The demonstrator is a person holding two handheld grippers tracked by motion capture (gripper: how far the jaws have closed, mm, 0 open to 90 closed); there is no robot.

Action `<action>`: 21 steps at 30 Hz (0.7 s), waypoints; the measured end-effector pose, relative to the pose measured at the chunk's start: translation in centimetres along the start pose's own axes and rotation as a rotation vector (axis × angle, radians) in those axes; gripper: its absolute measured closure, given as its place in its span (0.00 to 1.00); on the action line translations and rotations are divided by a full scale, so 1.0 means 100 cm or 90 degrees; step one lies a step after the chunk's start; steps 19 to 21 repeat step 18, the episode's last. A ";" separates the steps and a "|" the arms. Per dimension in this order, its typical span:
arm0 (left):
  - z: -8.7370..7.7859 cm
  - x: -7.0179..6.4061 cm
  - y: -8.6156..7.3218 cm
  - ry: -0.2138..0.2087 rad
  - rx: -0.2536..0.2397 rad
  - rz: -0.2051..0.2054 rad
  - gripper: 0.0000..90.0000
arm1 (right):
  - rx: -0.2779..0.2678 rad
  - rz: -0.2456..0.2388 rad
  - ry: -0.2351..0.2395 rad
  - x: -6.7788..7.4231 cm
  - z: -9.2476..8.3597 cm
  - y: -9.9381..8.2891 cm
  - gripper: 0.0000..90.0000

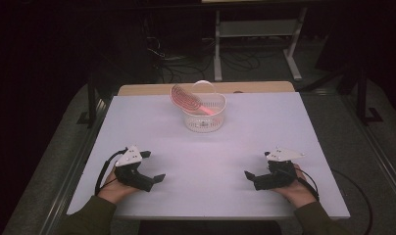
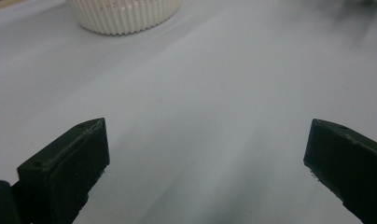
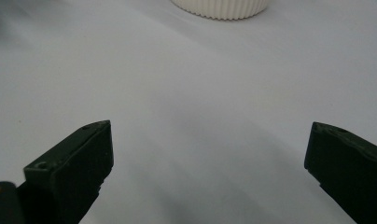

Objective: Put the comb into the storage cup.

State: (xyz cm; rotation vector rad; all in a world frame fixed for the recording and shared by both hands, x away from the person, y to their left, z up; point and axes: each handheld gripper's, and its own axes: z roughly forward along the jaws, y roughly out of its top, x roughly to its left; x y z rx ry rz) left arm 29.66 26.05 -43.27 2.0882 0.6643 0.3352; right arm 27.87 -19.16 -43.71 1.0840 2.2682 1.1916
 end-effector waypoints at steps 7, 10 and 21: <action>-0.001 0.000 -0.002 0.008 0.000 0.001 0.00 | 0.000 0.002 0.001 -0.001 0.000 -0.001 0.01; 0.000 0.001 -0.002 0.003 0.003 -0.002 0.00 | 0.001 0.000 0.004 0.000 0.000 -0.001 0.01; -0.001 0.002 -0.002 0.000 0.002 -0.002 0.00 | 0.002 0.001 0.004 0.000 0.001 -0.002 0.01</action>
